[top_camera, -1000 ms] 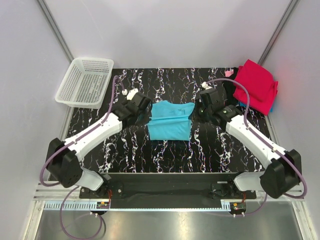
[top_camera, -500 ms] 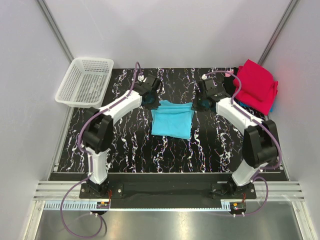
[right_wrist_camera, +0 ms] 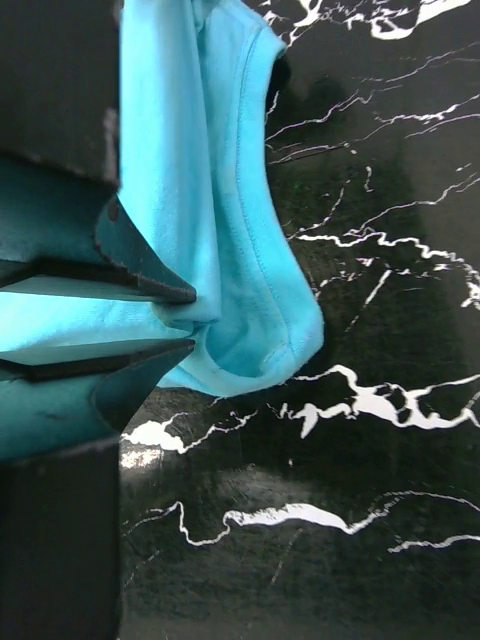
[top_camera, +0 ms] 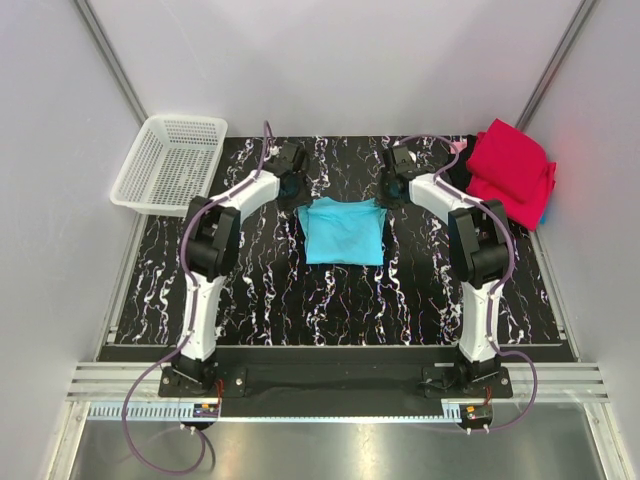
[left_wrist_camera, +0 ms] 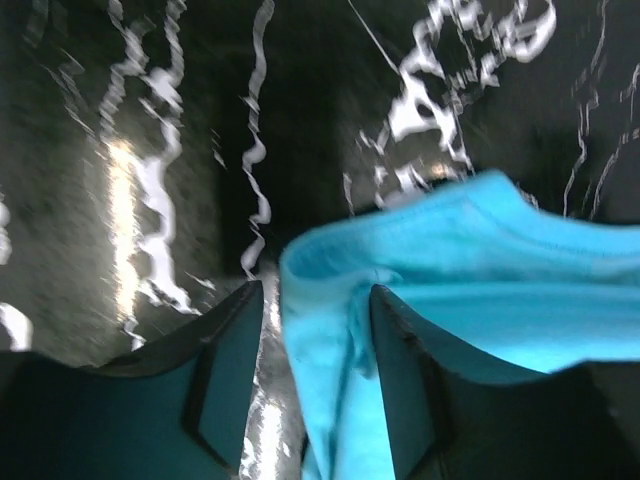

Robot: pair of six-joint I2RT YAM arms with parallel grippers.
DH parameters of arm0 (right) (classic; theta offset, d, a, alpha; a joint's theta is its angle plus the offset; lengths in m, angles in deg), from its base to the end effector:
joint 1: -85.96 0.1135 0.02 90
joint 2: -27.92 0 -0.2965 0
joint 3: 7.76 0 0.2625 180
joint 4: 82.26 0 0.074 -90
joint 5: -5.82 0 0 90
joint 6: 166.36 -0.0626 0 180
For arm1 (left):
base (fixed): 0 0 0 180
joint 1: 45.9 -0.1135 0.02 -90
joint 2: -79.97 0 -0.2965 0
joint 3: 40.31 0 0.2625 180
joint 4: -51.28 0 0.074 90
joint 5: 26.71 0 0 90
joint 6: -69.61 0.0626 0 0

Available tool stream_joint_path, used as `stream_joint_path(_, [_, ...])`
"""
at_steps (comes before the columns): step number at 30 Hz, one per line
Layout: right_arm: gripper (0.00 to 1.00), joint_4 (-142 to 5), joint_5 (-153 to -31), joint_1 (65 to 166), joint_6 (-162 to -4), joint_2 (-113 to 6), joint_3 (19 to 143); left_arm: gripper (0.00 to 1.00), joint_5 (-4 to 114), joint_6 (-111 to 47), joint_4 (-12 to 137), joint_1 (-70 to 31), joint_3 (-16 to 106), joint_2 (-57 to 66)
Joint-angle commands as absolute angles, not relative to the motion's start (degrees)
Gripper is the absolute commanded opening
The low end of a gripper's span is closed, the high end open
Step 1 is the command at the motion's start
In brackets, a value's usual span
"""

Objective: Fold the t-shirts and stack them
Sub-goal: Fold the tshirt

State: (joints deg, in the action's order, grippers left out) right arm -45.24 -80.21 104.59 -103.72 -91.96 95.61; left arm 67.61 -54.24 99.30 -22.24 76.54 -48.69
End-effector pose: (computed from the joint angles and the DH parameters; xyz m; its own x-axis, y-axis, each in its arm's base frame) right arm 0.4757 0.1558 0.1863 -0.8053 0.2123 -0.5535 0.1018 0.9693 0.2237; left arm 0.4880 -0.2087 0.1734 -0.8612 -0.2291 -0.4537 -0.1375 0.9644 -0.2259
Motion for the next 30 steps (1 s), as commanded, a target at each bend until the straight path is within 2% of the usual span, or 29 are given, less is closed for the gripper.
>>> stream_joint_path(1, [0.28,-46.72,-77.06,104.24,-104.4,-91.62,99.41,0.52,67.24,-51.95,91.58,-23.84,74.43,-43.19])
stream_joint_path(10, [0.29,-48.39,-77.32,104.24,-103.87,-88.46,96.7,0.57,63.65,-53.17,81.11,-24.37,61.24,-32.45])
stream_joint_path(14, [0.29,-50.41,-79.77,104.24,-102.73,-86.0,95.37,0.57,57.24,-53.44,79.62,-24.28,59.39,-30.68])
stream_joint_path(18, [0.27,-55.77,-90.46,104.24,-98.87,-82.83,92.65,0.57,53.11,-53.44,80.31,-24.02,58.86,-29.28])
stream_joint_path(22, [0.27,-56.48,-92.87,104.24,-99.04,-82.21,92.21,0.57,50.29,-54.31,83.03,-23.84,60.43,-30.15])
stream_joint_path(30, [0.19,-56.66,-98.76,104.24,-101.06,-83.97,90.72,0.57,46.86,-54.76,90.68,-21.47,66.85,-36.48])
